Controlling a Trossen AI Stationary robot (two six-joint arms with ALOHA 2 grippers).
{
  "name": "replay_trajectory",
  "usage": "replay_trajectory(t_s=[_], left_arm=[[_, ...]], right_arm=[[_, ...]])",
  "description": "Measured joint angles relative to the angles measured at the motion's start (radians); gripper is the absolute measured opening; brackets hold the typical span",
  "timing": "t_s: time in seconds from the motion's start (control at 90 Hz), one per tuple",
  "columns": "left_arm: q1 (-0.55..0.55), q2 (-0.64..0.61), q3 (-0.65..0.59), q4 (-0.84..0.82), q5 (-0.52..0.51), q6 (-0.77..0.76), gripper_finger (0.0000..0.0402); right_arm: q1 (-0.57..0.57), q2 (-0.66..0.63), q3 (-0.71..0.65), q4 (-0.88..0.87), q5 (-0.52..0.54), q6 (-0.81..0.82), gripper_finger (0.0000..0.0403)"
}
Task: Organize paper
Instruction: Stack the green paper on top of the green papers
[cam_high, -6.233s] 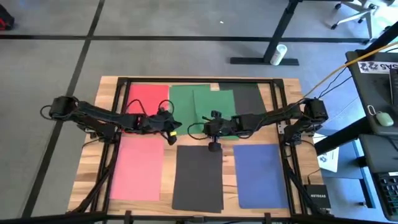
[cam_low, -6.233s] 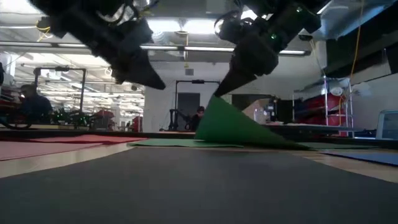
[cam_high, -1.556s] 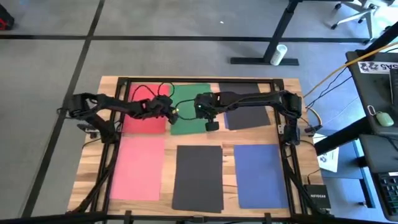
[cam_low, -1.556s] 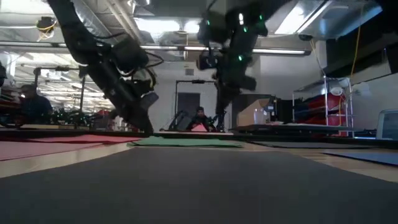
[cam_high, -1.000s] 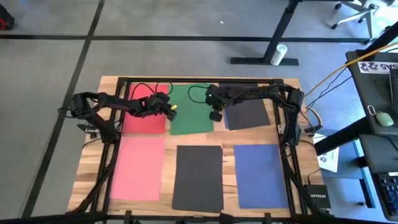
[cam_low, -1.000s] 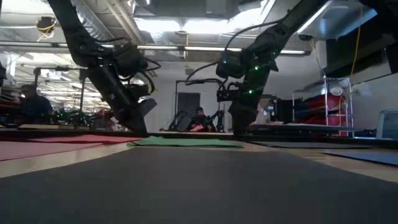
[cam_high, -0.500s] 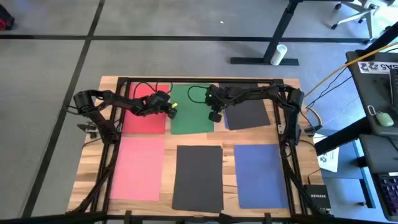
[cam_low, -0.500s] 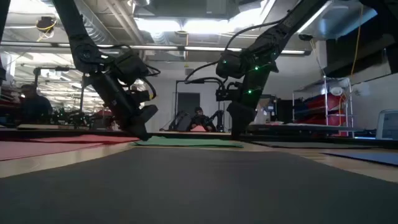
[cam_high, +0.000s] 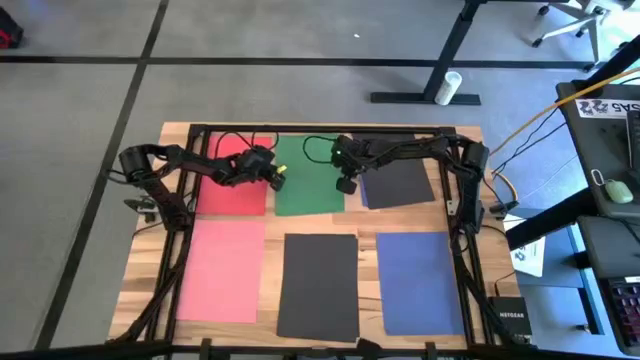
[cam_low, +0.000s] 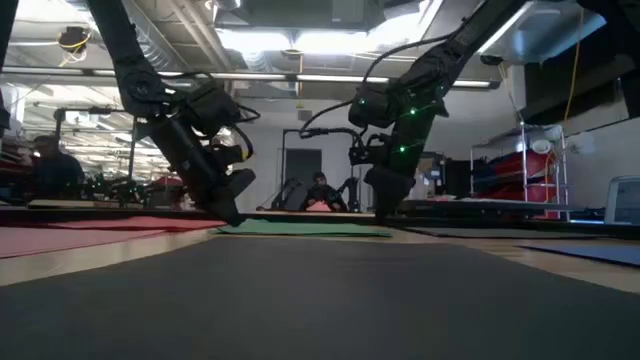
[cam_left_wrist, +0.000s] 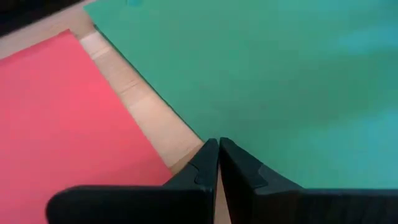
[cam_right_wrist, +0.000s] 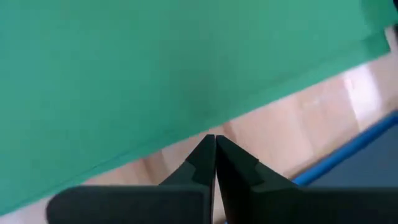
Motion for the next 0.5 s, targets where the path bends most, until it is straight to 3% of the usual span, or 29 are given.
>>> replay_trajectory(t_s=[0.5], left_arm=[[0.001, 0.000, 0.000, 0.002, 0.003, 0.025, 0.0000]], right_arm=[[-0.012, 0.040, 0.002, 0.029, -0.057, 0.025, 0.0000]])
